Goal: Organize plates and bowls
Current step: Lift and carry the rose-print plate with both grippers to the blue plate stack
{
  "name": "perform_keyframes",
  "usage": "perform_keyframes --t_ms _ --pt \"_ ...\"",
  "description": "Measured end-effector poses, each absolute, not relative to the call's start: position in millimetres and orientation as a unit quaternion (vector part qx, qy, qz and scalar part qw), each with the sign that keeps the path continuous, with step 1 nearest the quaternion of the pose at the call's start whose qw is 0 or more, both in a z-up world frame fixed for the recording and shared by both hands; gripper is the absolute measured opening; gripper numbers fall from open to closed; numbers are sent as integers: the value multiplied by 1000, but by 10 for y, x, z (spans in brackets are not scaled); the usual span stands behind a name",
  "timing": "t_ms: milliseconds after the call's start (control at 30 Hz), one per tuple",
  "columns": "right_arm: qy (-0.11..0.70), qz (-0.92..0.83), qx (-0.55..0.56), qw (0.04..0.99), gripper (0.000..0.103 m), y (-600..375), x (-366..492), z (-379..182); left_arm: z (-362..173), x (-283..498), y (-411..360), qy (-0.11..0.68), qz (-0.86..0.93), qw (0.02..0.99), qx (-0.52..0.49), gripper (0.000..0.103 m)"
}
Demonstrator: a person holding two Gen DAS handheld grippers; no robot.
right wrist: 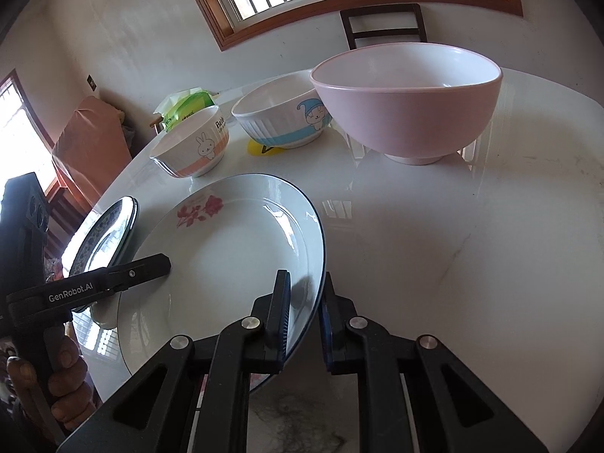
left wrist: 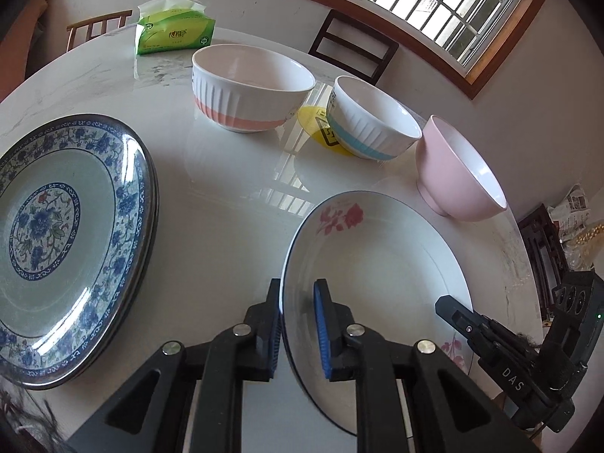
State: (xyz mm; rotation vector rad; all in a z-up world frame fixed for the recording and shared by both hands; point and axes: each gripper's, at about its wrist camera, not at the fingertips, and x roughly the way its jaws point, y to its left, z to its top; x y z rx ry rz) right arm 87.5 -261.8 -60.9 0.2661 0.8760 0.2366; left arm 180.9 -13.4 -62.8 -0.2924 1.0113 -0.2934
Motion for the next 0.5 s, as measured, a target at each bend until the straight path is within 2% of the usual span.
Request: perform_keyframes --t_ms 500 --pt "412 132 137 891 15 -2436 522 -410 -318 1408 189 462 -119 865 -156 16"
